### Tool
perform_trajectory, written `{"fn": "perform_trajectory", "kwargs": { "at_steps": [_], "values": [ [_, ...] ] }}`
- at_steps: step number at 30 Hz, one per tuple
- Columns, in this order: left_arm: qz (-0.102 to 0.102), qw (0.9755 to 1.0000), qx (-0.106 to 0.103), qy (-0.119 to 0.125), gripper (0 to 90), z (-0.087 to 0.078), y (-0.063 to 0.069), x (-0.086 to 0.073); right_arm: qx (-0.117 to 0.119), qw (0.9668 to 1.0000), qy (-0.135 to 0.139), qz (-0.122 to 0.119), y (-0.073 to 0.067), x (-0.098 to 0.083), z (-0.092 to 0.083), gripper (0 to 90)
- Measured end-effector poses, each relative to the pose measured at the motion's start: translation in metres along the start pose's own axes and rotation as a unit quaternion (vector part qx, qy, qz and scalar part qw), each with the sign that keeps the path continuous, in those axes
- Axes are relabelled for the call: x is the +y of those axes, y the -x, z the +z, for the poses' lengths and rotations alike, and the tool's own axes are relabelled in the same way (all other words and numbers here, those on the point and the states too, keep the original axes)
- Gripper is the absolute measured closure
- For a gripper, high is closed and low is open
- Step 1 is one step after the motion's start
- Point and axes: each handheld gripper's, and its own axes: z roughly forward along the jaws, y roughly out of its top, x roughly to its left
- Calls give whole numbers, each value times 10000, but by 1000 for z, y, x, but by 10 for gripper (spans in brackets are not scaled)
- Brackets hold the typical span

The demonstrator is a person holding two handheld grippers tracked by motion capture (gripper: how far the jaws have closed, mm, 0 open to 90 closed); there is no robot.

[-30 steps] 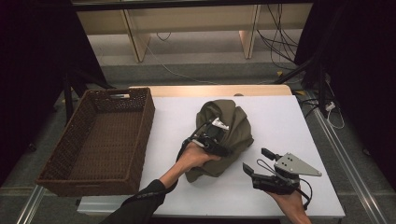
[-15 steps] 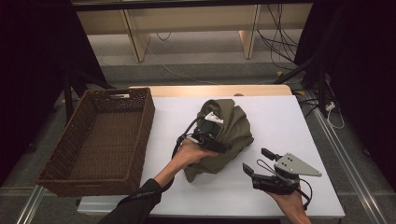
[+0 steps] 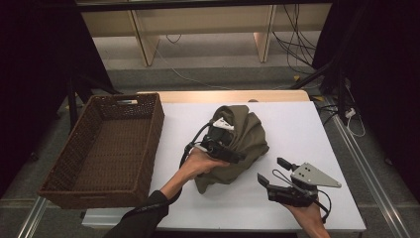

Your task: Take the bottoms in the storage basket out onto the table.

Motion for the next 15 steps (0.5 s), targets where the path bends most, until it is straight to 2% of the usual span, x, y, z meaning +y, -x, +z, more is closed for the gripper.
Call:
{"fn": "perform_trajectory", "kwargs": {
  "at_steps": [3,6,8,15],
  "values": [
    [-42,10000,-15,53,159,-1,0,0,1,10000,0,1,0,0,0,187],
    [-90,9999,58,71,146,-2,-1,0,2,10000,5,5,0,0,0,187],
    [-112,9999,45,88,100,-3,-1,-1,0,10000,4,9,0,0,0,187],
    [-98,9998,69,176,95,-7,-2,-3,5,10000,12,-1,0,0,0,187]
  ]
}}
